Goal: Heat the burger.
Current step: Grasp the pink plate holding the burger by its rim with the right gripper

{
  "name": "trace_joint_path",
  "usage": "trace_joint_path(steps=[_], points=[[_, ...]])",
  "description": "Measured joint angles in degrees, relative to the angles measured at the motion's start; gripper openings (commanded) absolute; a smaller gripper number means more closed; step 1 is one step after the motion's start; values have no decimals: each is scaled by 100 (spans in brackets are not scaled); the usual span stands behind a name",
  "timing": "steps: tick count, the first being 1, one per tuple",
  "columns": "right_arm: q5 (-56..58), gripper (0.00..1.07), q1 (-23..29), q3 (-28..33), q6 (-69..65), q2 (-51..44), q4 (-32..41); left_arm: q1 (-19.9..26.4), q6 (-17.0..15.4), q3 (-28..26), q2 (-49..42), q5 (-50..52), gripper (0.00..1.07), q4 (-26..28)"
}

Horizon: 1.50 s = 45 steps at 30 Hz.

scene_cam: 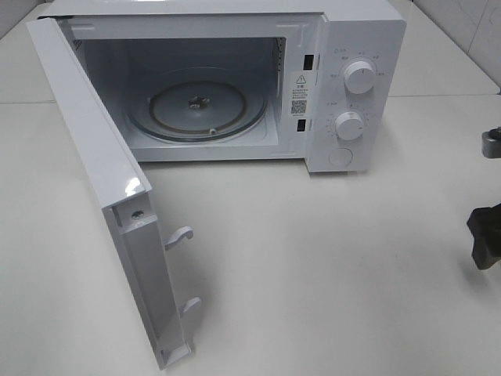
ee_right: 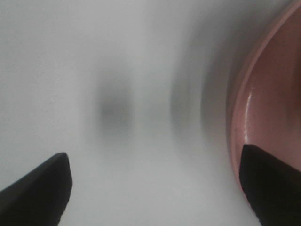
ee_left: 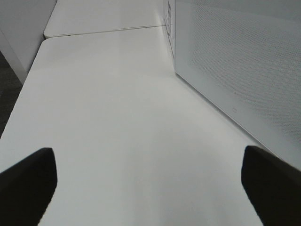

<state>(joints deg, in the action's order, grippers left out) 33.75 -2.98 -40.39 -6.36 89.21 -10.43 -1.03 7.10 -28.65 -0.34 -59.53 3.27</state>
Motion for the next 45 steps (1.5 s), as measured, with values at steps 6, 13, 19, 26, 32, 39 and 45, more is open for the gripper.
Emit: trace_joint_path(steps=[6,13,19,26,32,39,45], points=[[-160,90,-418,0,252,0,-52,0,0,0,0,0,100,0],[-155,87,-607,-11,304,367,-166,0,0,0,0,0,100,0],[-223,86,-607,-120,304,590,-212,0,0,0,0,0,100,0],[-286,84,-607,-344,304,888,-298,0,0,0,0,0,100,0],[-315,81,-710,-350,304,1106,-350,0,0,0,0,0,100,0],[-315,74,-802,-350,304,1392,-378,0,0,0,0,0,100,0],[-315,53,-802,-361,344,1438,-344,0,0,0,0,0,100,0]])
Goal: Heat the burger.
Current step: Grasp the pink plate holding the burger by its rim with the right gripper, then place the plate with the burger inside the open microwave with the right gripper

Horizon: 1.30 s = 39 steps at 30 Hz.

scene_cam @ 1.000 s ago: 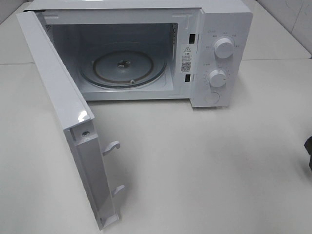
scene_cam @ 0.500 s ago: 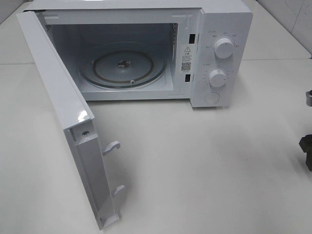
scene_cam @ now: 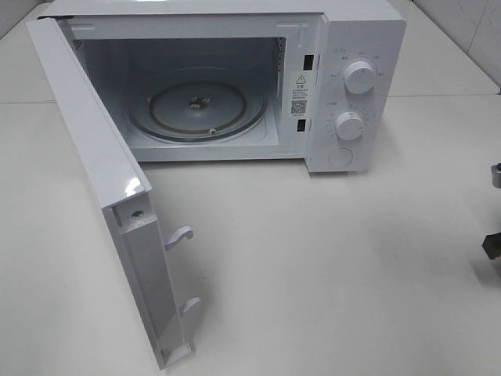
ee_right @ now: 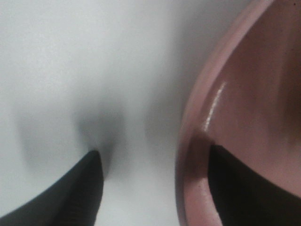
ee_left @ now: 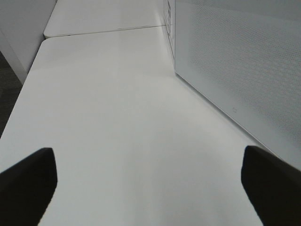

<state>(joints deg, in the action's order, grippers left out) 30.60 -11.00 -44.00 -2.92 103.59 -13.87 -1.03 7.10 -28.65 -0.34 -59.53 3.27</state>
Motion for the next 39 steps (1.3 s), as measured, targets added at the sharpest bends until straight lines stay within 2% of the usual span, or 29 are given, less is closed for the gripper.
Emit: trace_joint_path(steps=[1,3,4,6,8,17,18,19,28,32,39], points=[[0,53,0,0,0,0,0,0,0,0,0,0,100,0],[6,27,-6,-11,115,17,-80,0,0,0,0,0,100,0],[6,27,-6,-11,115,17,-80,0,0,0,0,0,100,0],[6,14,-6,-17,120,17,-97,0,0,0,0,0,100,0],[17,11,-6,-23,120,17,-97,0,0,0,0,0,100,0],[11,11,-6,-29,97,-11,-97,0,0,0,0,0,100,0],[11,8,-6,-29,80,-11,-97,0,0,0,0,0,100,0],[0,0,-6,-29,11,-23,-103,0,0,0,0,0,100,0],[6,0,69,-29,-298,-23,-327,0,0,0,0,0,100,0],[304,0,407,-29,-802,-103,-796,0,0,0,0,0,100,0],[842,0,1020,69,-1461,-487,-1203,0,0,0,0,0,100,0]])
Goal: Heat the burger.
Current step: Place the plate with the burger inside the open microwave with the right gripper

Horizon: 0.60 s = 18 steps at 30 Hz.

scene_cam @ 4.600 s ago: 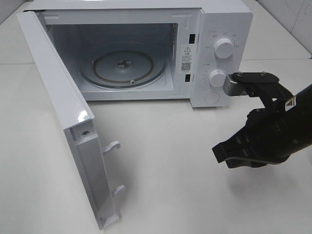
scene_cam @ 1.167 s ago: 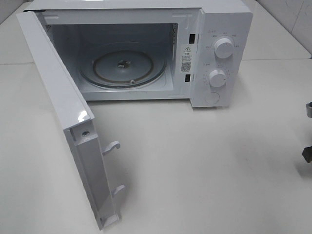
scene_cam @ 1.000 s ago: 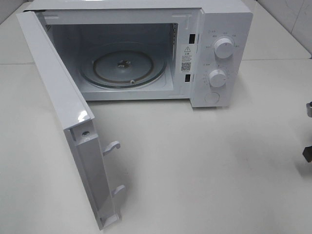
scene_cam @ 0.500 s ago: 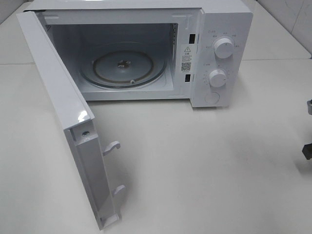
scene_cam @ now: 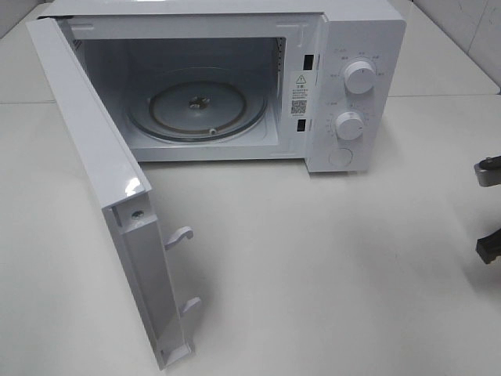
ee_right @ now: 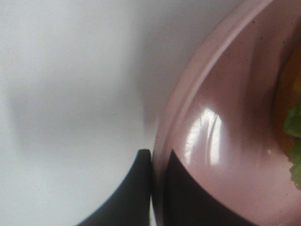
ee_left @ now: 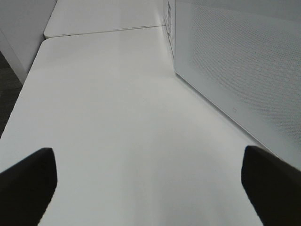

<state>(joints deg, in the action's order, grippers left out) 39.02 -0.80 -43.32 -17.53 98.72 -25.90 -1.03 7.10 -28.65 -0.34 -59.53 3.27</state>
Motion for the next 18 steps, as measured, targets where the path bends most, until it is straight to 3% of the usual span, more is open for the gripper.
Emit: trace_joint_path(steps=[18], points=[[630,0,1684,693,-338,-1616,-487,0,0,0,0,0,100,0]])
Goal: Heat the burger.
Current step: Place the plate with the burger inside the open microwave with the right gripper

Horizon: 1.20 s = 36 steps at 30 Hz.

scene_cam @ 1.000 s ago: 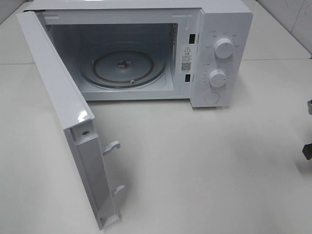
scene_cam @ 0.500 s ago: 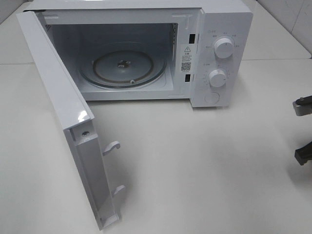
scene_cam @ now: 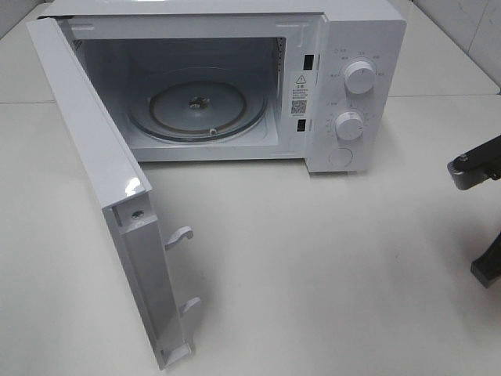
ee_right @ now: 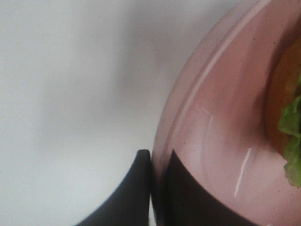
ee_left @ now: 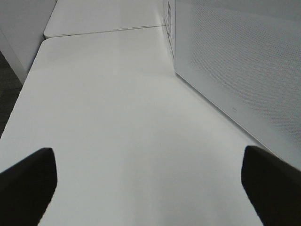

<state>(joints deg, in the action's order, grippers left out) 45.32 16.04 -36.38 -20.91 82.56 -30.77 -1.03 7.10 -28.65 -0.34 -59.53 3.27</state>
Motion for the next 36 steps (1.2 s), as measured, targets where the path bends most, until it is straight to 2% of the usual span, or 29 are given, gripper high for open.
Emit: trace_joint_path(steps=[2,5,7,10,13,15,23,36], points=[[189,0,413,212,52,-304,11,0,0,0,0,0,100,0],[206,0,516,258,74,-378,17,0,0,0,0,0,100,0],[212,0,842,378,304,-625,86,0,0,0,0,0,100,0],[223,0,1037,407,567,-773,126,0,0,0,0,0,100,0],[223,0,1100,418,659,-808,138,0,0,0,0,0,100,0],[241,0,1295,418,1134,-882,264,0,0,0,0,0,100,0],[189,0,1587,430,2384,-922,596,0,0,0,0,0,100,0],[-384,0,1627,435,3249,-922,739,0,0,0,0,0,100,0]])
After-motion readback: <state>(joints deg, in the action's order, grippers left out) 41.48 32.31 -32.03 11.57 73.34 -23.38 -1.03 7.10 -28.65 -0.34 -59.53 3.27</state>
